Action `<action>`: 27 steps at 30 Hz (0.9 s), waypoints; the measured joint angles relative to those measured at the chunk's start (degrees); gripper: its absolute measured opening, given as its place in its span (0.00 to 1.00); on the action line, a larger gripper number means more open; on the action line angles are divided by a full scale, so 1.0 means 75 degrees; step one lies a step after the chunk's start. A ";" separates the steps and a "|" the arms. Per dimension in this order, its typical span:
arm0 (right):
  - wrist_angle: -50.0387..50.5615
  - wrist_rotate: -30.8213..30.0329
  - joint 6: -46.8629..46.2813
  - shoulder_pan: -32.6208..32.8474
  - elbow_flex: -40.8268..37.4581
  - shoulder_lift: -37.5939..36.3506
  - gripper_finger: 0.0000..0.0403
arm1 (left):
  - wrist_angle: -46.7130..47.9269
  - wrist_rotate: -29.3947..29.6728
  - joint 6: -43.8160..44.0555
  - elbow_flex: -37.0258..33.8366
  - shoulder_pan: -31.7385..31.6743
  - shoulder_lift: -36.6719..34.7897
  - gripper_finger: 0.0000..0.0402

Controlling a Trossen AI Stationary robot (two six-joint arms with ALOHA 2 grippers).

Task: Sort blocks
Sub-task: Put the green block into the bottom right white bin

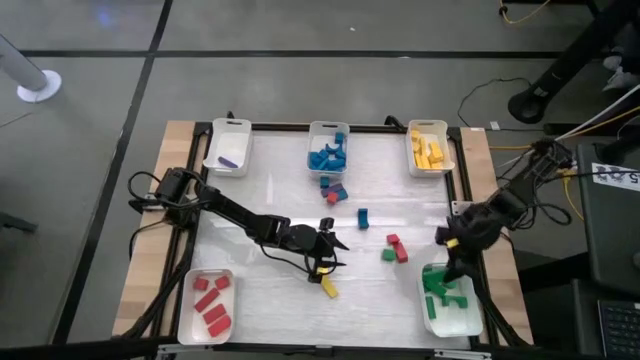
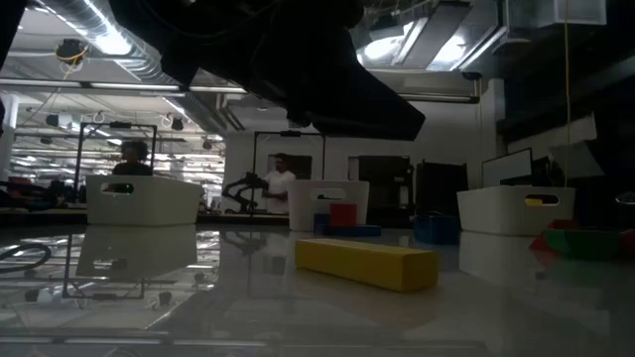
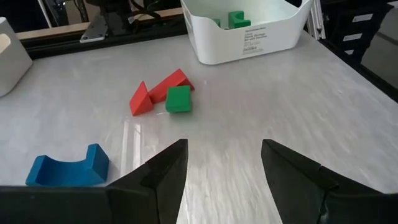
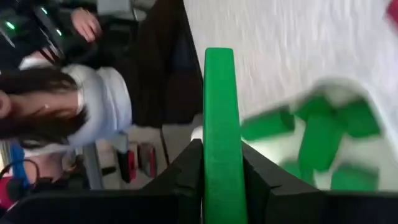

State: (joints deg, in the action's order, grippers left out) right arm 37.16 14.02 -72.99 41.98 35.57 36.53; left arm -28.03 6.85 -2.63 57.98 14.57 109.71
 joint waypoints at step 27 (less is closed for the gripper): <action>0.0717 -0.0324 -0.1486 0.1652 0.0000 0.1991 0.28 | -0.0430 0.1594 0.3988 0.0000 -0.1198 -0.0076 0.48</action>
State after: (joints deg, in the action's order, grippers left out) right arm 42.54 11.60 -84.14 54.37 35.57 51.47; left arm -31.26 18.81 27.28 57.98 5.59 109.14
